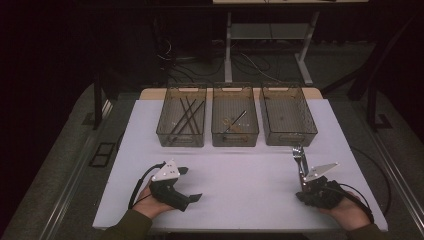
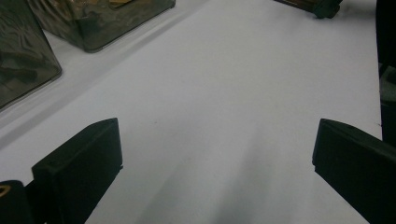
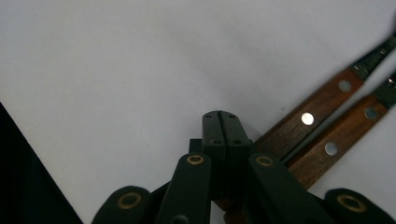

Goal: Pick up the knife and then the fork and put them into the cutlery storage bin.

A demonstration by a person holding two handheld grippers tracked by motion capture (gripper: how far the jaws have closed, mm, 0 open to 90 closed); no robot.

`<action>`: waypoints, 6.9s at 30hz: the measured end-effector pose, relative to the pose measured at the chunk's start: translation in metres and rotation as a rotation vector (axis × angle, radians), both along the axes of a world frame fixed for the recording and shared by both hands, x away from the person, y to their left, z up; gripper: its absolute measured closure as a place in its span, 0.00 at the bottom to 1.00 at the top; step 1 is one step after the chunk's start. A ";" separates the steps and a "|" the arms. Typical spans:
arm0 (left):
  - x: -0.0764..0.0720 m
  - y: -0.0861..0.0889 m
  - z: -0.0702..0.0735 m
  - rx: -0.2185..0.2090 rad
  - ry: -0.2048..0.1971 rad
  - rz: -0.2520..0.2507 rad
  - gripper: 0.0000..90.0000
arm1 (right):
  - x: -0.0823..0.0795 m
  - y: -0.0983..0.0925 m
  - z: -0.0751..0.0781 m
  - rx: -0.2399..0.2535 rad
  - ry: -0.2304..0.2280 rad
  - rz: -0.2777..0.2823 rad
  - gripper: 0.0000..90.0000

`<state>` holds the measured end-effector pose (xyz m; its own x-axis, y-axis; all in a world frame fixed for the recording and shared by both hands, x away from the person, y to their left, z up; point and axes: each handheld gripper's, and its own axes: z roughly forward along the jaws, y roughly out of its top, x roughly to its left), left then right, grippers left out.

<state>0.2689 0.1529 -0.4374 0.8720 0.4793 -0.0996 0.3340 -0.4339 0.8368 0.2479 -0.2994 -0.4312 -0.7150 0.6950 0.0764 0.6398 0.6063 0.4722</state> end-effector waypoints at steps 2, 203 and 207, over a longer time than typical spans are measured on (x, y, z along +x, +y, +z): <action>0.000 0.000 0.000 -0.004 -0.001 0.003 0.00 | -0.001 -0.005 0.000 -0.006 0.000 -0.008 1.00; 0.004 0.003 0.000 -0.040 -0.005 0.000 0.00 | 0.165 -0.045 0.057 0.275 -0.330 -0.465 0.48; 0.003 0.003 0.000 -0.043 -0.005 0.001 0.00 | 0.148 -0.047 0.065 0.287 -0.340 -0.450 0.44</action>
<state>0.2723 0.1558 -0.4378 0.8722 0.4752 -0.1155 0.3300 -0.3976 0.8562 0.3961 -0.3467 -0.3659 -0.3743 0.9189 0.1248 0.5883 0.1312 0.7980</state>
